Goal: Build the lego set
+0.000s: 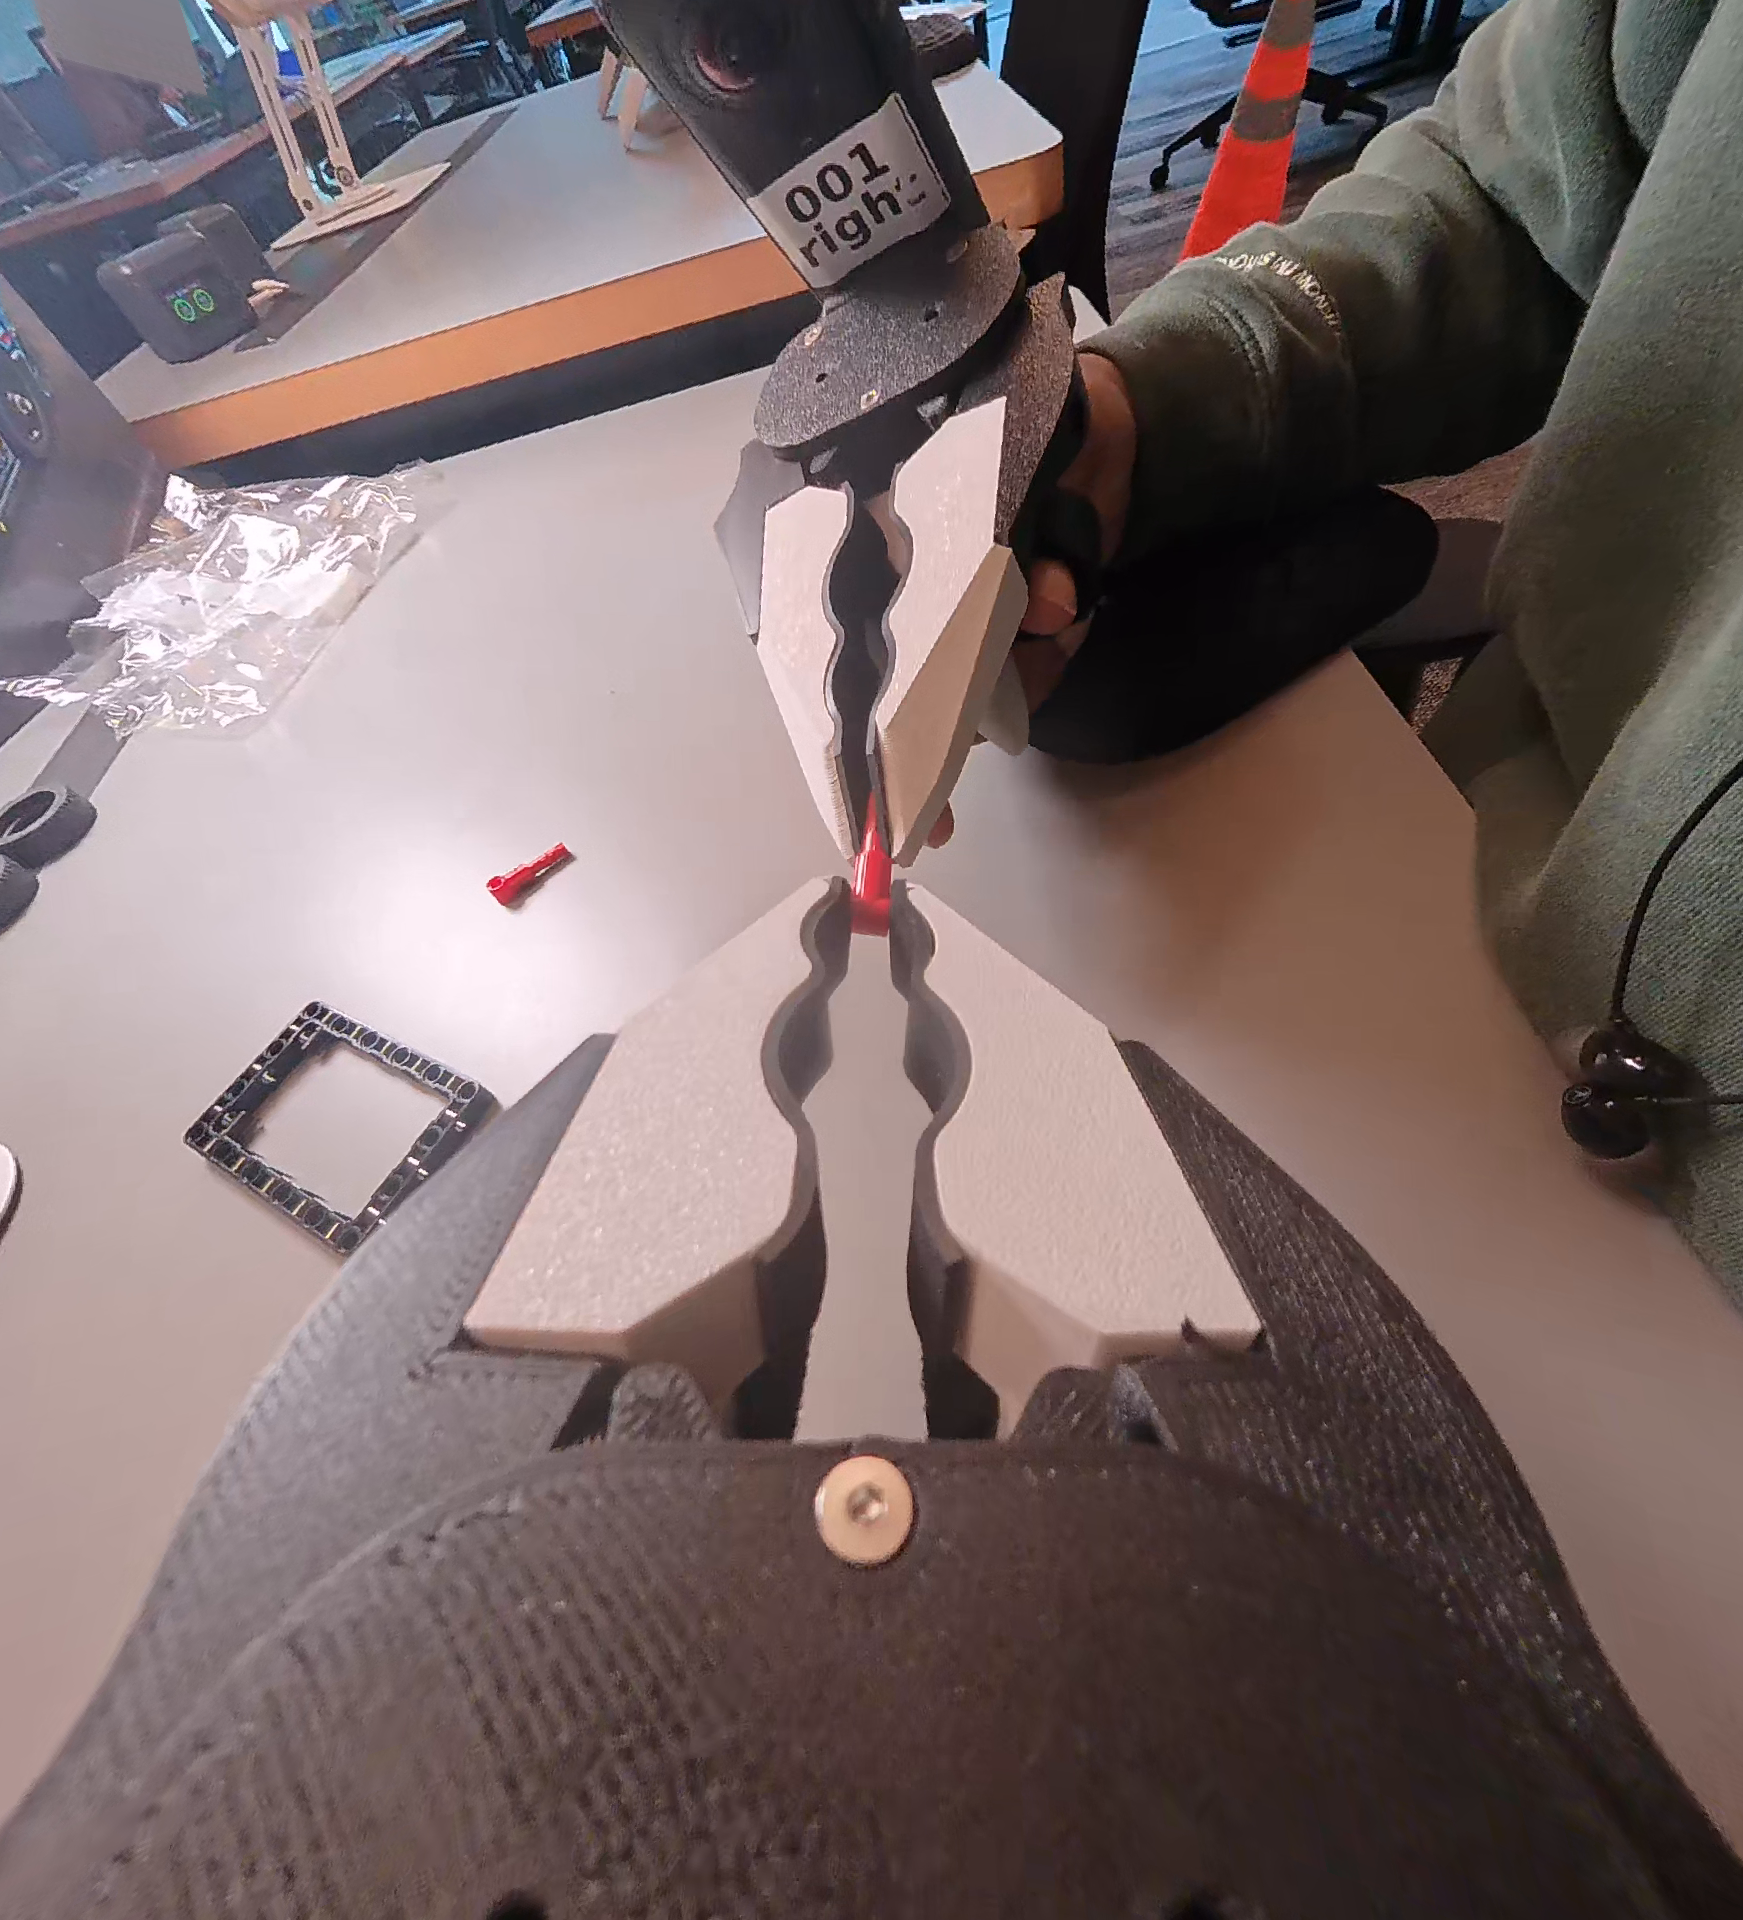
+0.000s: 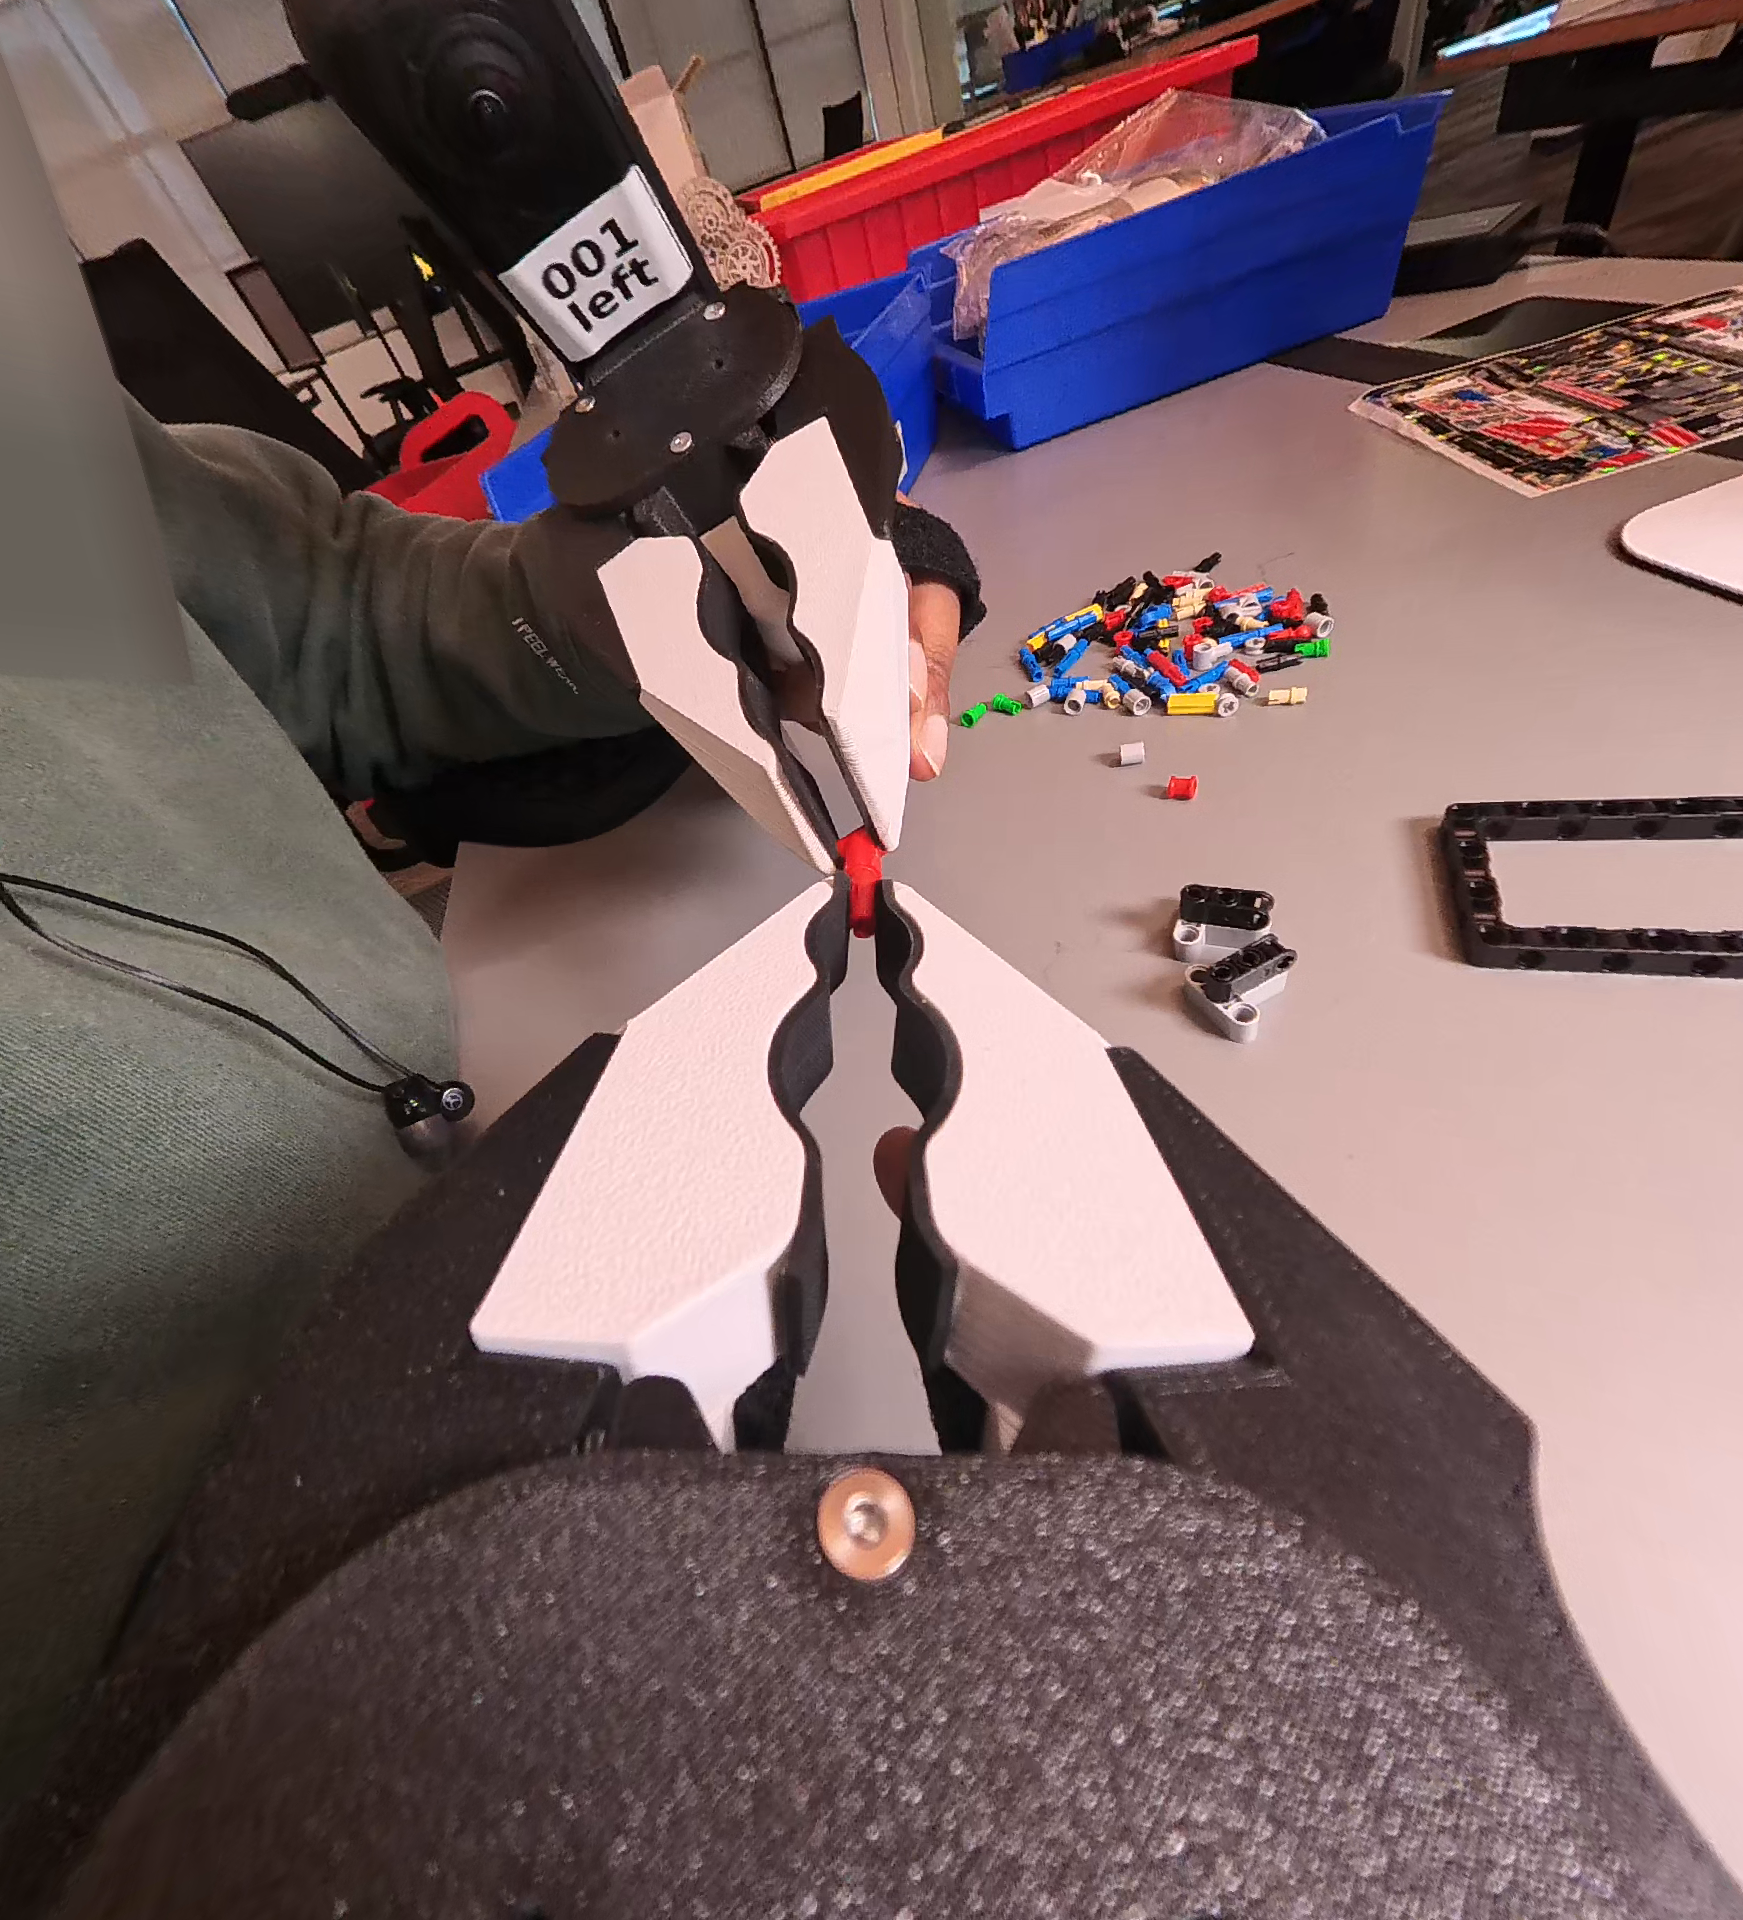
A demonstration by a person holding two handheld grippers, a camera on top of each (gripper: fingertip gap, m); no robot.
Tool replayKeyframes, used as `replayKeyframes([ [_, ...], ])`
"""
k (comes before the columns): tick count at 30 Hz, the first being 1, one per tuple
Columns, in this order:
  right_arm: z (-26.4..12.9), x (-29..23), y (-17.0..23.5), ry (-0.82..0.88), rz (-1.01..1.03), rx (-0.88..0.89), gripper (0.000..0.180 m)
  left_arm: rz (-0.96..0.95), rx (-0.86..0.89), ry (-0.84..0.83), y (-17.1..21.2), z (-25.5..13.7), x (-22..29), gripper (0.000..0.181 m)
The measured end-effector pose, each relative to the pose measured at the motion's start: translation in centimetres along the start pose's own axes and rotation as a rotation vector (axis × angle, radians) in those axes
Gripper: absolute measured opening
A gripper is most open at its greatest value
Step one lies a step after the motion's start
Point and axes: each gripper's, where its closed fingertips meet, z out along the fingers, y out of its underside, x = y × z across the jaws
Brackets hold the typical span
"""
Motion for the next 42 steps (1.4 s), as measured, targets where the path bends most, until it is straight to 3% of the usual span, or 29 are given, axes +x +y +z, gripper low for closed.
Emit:
replayKeyframes([
  [6,0.1,0.5,0.0,0.01,-0.009,-0.015,0.002,-0.023,-0.016,0.009,0.5,0.1,-0.4,0.006],
  [9,-0.4,0.8,-0.1,0.068,-0.179,-0.052,0.016,-0.011,-0.066,-0.008,1.4,0.4,-0.7,0.006],
  [13,-0.1,1.2,1.8,0.145,-0.387,-0.186,0.02,0.005,-0.114,-0.004,2.5,0.8,-0.4,0.006],
  [20,0.6,1.6,2.7,0.216,-0.497,-0.272,0.002,-0.003,-0.135,-0.008,3.2,1.3,-0.1,0.007],
  [23,-0.3,3.9,2.1,0.308,-0.444,-0.302,0.002,-0.072,-0.064,-0.138,2.7,1.0,-2.4,0.011],
  [27,-4.0,11.3,2.8,0.555,-0.283,-0.419,0.002,-0.265,0.114,-0.286,1.3,-1.4,-6.2,0.032],
  [30,-5.6,14.8,3.6,0.656,-0.2,-0.489,0.002,-0.33,0.205,-0.405,0.8,-3.7,-8.5,0.037],
  [35,-5.8,16.4,5.4,0.697,-0.148,-0.585,0.003,-0.338,0.246,-0.544,0.7,-5.8,-10.4,0.042],
  [42,-5.8,15.8,5.6,0.684,-0.156,-0.596,0.007,-0.346,0.191,-0.55,2.3,-5.1,-10.7,0.042],
])
